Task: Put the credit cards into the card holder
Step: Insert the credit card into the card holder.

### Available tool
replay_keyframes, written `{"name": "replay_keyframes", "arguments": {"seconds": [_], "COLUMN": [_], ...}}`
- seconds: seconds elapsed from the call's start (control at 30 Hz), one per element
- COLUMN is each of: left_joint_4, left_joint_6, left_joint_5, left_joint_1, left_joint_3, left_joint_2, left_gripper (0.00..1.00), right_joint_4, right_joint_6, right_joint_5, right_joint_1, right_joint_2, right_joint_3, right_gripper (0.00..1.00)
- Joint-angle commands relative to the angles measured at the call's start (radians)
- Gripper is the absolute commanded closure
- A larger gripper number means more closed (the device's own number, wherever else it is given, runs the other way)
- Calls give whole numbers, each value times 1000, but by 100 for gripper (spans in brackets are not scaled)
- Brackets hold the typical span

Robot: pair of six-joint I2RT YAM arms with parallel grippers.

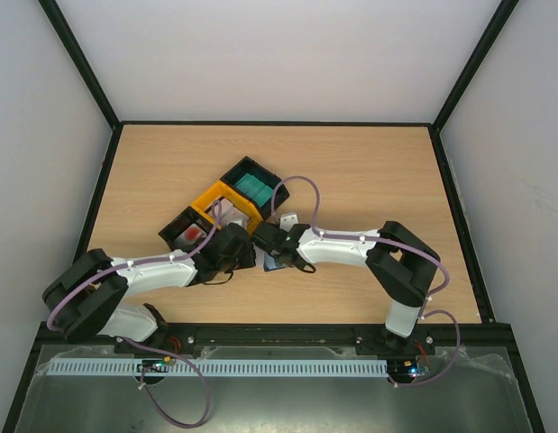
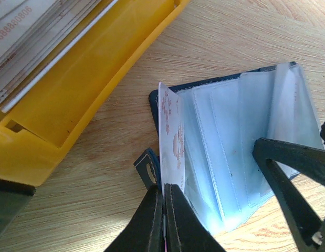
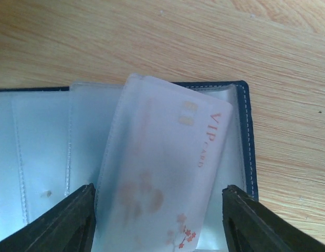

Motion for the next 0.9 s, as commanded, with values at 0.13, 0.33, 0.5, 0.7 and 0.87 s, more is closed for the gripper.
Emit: {"name": "replay_keyframes", "arguments": {"seconds": [0.13,0.33,0.5,0.7,0.87], "left_joint_4": [-112,-115,-119,-119,-124], "left_joint_6": [8,8,8,8,8], "left_joint_5": [16,15,13,15,12], "left_joint_1": [-4,-4,-3,-4,-3], "left_joint_3": [-37,-34,-35,-33,-32], "left_joint_2": [26,22,18,19,16], "left_gripper": [98,98,97,98,97], "right_joint_4": [38,119,203,259,292], "right_joint_6": [27,22,13,-22,-51], "right_joint_5": [32,-34,-112,-182,-242], "right_joint_1": [6,-24,-63,-78,-80], "right_joint_2": [0,-7,-40,-55,-60], "right_joint_3": [-13,-60,-128,-155,-166], "right_gripper": [27,25,25,33,37]}}
